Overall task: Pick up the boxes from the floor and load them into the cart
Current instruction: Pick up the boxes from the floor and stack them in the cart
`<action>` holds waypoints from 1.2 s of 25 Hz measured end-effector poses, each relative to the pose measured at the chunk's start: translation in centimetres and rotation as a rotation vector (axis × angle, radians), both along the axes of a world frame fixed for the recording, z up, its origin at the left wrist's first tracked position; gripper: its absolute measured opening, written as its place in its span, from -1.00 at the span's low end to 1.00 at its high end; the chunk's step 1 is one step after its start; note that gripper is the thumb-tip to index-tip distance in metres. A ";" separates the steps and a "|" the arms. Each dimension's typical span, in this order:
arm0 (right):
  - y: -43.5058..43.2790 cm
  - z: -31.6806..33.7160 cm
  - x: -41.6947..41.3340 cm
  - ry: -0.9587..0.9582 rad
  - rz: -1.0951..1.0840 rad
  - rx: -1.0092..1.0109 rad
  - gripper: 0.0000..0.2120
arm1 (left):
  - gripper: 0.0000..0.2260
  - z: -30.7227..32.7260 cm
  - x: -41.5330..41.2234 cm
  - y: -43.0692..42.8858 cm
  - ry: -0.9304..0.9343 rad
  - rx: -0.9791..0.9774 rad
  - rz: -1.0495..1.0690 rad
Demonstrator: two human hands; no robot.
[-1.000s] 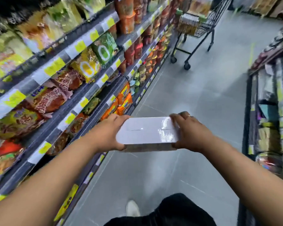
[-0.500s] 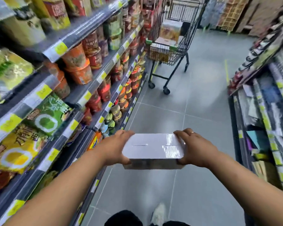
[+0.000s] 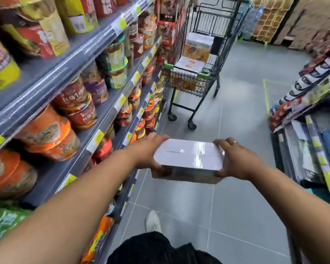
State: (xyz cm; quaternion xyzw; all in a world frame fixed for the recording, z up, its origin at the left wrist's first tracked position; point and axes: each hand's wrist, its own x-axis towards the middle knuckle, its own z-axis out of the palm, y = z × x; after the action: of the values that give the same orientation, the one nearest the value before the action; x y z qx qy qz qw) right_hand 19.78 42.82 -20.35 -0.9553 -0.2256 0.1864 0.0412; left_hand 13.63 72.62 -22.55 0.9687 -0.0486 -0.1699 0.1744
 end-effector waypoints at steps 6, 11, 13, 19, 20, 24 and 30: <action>3.5 0.4 15.7 0.009 -0.090 -0.033 0.00 | -0.09 0.7 17.9 3.7 0.032 0.009 -0.116; 4.5 -0.1 29.2 0.018 -0.111 0.025 0.01 | -0.09 1.5 32.6 5.1 -0.013 0.082 -0.189; 4.6 -0.9 34.6 0.019 -0.094 0.031 0.02 | -0.09 1.5 38.2 5.3 0.000 0.097 -0.198; 4.0 0.0 52.6 0.007 -0.107 0.094 0.00 | -0.07 3.0 56.4 4.7 0.004 0.132 -0.193; 4.0 0.4 55.1 0.006 -0.108 0.094 0.00 | -0.07 3.5 58.8 4.7 0.006 0.134 -0.189; 5.0 1.5 65.1 0.020 -0.119 0.123 0.01 | -0.05 5.1 69.3 5.5 0.029 0.133 -0.171; 9.9 -0.3 79.9 0.010 -0.152 0.126 0.04 | -0.03 3.1 85.4 10.1 0.035 0.191 -0.211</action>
State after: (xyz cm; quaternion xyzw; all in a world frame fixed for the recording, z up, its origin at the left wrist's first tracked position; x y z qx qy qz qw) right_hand 99.68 52.75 -20.67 -0.9643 -0.1634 0.1729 0.1164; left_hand 99.03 82.77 -19.49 0.9673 -0.1308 -0.2081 0.0635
